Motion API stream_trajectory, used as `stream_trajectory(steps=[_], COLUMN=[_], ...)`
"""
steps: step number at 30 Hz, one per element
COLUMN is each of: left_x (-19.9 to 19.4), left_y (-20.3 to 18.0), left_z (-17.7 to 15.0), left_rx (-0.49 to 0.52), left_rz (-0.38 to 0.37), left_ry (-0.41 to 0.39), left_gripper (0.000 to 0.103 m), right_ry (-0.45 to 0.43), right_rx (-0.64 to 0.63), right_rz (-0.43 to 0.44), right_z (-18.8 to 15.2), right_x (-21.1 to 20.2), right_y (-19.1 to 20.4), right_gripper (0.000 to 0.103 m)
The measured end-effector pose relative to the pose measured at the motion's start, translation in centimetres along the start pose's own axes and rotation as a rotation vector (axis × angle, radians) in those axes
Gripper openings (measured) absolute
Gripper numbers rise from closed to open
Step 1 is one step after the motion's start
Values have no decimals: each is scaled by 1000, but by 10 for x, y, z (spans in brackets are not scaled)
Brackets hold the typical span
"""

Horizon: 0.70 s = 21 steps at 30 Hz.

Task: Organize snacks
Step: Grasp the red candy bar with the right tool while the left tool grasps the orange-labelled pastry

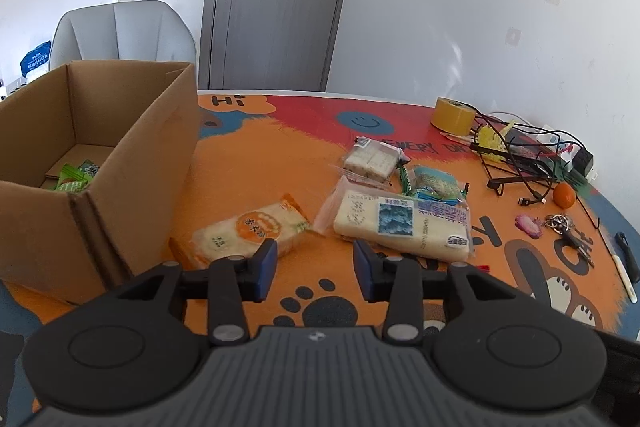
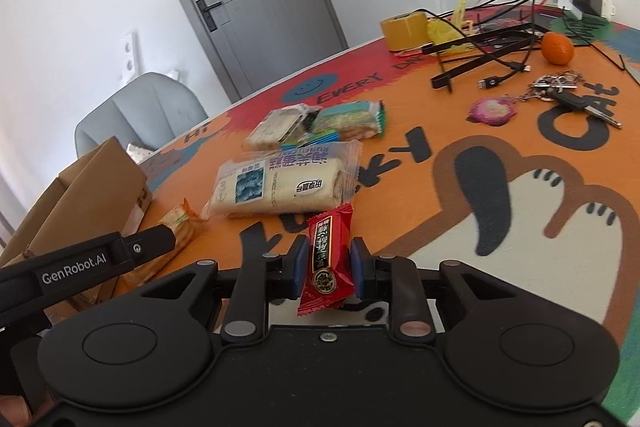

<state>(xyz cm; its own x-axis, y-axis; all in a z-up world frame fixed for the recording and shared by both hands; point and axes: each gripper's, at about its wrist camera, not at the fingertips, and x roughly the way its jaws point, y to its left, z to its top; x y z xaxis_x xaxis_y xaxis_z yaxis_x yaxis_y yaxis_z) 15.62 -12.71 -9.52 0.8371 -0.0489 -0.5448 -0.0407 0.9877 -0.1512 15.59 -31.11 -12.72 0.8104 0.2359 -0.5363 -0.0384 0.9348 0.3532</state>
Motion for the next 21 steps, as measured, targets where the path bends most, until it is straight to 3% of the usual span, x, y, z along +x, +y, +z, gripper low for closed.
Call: stream_trajectory(steps=[8,16,21], left_x=[14,29,36], left_y=[-3,-2,-3], left_z=[5,8,5], left_rx=[38,82,101], left_rz=[49,120,163], left_ry=[-30,-45,-28], left_gripper=[51,79,84], right_ry=[-38,-24,-27], right_rx=[37,65,66], right_rz=[-43,-54,-47], right_z=[8,5,5], right_x=[-8,-5,-4], right_y=[-19,-29,-30], right_gripper=[24,24,24])
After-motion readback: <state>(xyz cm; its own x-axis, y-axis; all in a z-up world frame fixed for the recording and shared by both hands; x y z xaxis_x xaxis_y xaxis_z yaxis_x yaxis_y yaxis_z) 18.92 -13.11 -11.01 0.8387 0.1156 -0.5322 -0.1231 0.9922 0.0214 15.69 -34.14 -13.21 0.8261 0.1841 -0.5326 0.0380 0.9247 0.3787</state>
